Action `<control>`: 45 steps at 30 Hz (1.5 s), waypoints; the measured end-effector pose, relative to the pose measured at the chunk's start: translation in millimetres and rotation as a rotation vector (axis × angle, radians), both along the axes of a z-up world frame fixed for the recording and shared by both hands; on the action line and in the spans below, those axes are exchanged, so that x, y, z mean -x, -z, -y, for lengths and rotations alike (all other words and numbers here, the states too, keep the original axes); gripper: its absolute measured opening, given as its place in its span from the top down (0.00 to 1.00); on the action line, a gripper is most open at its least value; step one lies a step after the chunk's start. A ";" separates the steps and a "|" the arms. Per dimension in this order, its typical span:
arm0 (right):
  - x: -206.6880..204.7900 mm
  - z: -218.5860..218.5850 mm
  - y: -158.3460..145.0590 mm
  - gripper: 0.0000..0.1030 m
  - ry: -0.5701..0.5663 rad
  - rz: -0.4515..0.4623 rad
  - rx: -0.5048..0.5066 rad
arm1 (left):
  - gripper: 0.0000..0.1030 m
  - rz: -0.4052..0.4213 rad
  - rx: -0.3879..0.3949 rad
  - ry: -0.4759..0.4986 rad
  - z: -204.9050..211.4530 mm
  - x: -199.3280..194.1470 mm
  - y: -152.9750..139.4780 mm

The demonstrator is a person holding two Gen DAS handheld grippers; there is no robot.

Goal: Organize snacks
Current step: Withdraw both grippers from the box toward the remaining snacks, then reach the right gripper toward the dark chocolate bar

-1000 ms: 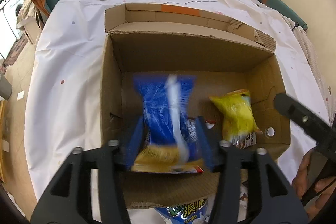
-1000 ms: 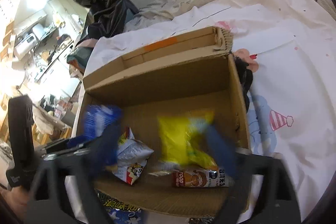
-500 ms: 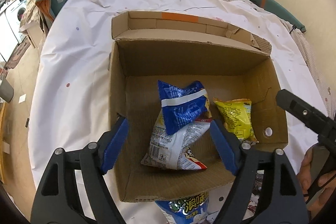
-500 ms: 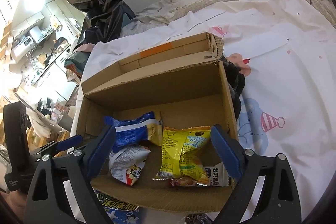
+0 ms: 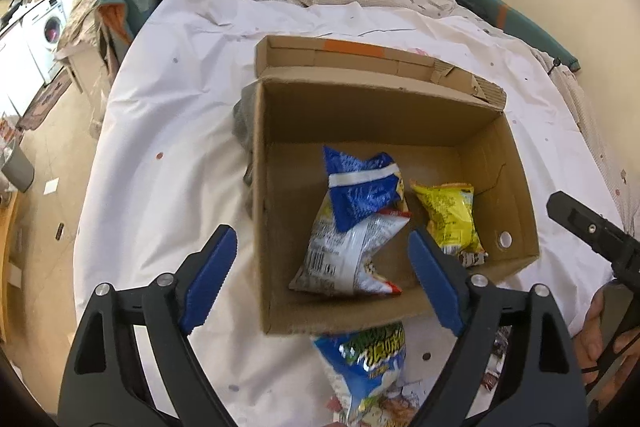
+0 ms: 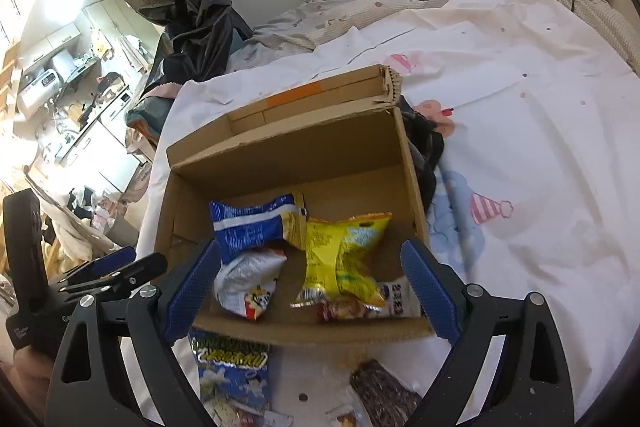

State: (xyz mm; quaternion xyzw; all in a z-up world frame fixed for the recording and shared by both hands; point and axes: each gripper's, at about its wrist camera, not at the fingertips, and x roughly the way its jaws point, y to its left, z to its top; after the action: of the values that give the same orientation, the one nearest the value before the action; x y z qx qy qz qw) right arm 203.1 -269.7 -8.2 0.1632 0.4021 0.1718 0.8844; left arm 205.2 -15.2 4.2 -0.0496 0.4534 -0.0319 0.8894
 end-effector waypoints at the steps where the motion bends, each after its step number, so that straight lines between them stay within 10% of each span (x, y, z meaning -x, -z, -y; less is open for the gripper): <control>1: 3.8 1.9 0.1 0.08 0.009 -0.005 0.002 | 0.17 -0.007 0.002 -0.006 -1.9 4.1 1.2; 45: 38.0 19.5 95.0 0.09 0.058 -0.468 0.191 | 0.17 -0.181 0.070 -0.193 -44.3 88.3 48.0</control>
State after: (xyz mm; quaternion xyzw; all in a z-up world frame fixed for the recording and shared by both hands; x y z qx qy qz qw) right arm 165.1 -289.2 -103.2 0.1257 0.6053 0.0653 0.7833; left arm 116.8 29.1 -43.8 -0.1267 0.5234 0.0424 0.8416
